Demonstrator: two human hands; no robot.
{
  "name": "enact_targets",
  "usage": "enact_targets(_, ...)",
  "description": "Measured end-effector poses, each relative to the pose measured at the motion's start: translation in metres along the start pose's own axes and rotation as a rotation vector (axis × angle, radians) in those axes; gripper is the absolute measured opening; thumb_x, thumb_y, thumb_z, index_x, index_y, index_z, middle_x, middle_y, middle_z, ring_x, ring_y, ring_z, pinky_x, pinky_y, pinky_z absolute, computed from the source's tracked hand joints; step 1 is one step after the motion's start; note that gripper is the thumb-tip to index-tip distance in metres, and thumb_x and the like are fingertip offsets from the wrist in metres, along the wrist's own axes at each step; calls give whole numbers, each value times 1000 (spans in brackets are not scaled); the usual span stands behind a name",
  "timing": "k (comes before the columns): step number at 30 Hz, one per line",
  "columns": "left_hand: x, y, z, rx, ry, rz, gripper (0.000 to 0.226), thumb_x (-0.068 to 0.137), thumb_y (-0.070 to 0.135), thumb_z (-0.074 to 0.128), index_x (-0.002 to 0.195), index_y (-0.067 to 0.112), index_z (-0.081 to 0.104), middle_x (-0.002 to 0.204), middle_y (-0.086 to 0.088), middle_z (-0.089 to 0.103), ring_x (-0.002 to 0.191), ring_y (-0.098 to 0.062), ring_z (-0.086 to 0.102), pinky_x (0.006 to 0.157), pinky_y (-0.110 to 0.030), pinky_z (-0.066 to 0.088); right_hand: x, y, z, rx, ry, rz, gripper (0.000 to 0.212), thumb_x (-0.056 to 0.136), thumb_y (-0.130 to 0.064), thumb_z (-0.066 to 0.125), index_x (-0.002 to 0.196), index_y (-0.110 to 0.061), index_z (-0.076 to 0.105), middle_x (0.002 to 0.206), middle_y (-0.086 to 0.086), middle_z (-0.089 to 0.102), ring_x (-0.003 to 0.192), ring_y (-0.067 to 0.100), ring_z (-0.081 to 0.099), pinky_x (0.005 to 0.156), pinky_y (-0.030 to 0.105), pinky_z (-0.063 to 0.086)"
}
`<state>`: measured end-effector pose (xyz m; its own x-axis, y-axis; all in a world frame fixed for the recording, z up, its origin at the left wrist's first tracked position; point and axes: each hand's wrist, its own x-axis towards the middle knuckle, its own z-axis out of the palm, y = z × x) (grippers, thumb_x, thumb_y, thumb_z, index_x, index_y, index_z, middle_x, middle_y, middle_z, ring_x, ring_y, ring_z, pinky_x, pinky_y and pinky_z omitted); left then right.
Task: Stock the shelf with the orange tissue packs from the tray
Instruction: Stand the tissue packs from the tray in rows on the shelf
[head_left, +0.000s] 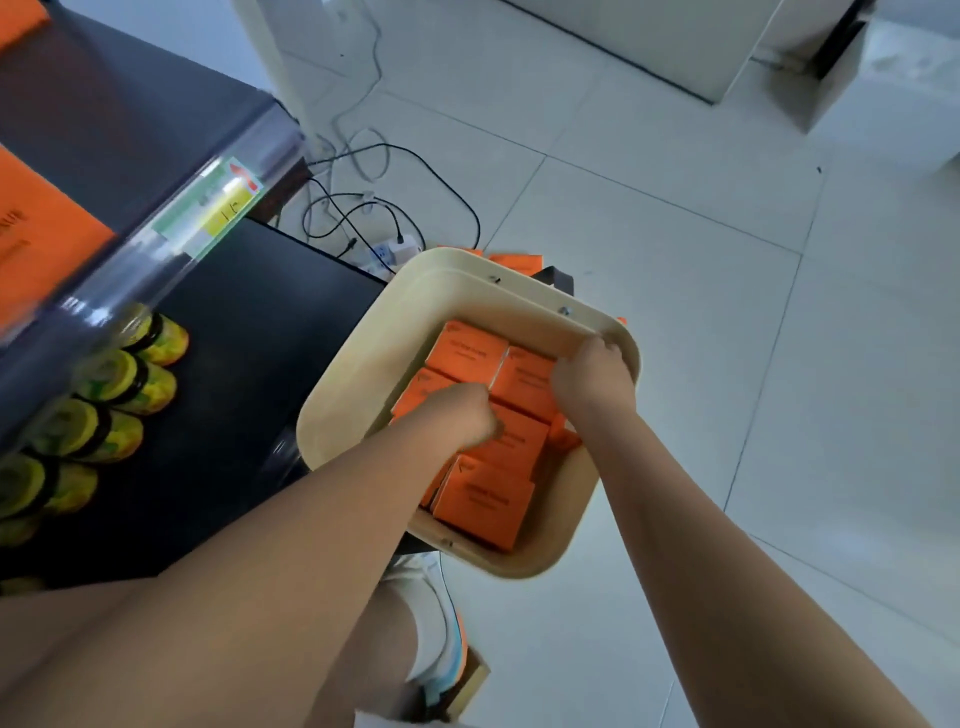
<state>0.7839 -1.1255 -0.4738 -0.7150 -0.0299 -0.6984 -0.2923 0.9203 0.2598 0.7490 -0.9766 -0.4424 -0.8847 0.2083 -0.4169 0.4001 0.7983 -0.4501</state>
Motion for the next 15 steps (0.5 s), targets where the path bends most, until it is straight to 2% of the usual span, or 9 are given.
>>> enact_targets(2, 8, 3, 12, 7, -71, -23, 54, 92, 40, 70, 133, 7, 59, 136, -15, 61, 123, -34, 59, 96, -36, 50, 7, -2, 7, 3, -13, 47, 50, 90, -15, 43, 136, -1, 52, 136, 19, 55, 121, 40, 58, 100, 48, 52)
enact_targets(4, 11, 4, 20, 8, -152, -23, 61, 90, 39, 74, 139, 7, 57, 142, -15, 58, 128, -33, 57, 104, -40, 48, 12, -4, 13, -33, -57, 81, 52, 91, -17, 46, 139, 1, 49, 140, 22, 51, 126, 42, 54, 106, 47, 48)
enact_targets(8, 10, 9, 30, 94, -302, 17, 72, 90, 29, 75, 152, 9, 44, 148, -15, 52, 130, -34, 56, 105, -43, 49, 20, -7, 23, -239, -127, 50, 53, 94, -20, 47, 143, 1, 45, 143, 24, 49, 131, 41, 48, 112, 46, 38)
enact_targets(10, 11, 10, 33, 162, -359, 36, 77, 89, 26, 75, 154, 10, 39, 146, -16, 54, 125, -35, 59, 103, -46, 52, 22, -7, 25, -393, -183, -8, 46, 94, -21, 47, 136, -3, 54, 135, 20, 57, 126, 37, 53, 110, 44, 36)
enact_targets(12, 14, 9, 36, 222, -393, 60, 73, 87, 24, 75, 152, 11, 42, 138, -15, 57, 116, -34, 62, 99, -47, 55, 23, -4, 28, -520, -264, -45, 40, 89, -26, 52, 124, -9, 64, 125, 18, 64, 119, 37, 56, 104, 44, 38)
enact_targets(15, 15, 7, 38, 286, -398, 97, 57, 87, 18, 73, 139, 11, 52, 117, -11, 61, 101, -29, 64, 91, -43, 57, 23, 6, 35, -649, -367, 3, 60, 77, -32, 74, 130, -9, 61, 135, 23, 53, 129, 38, 47, 97, 45, 47)
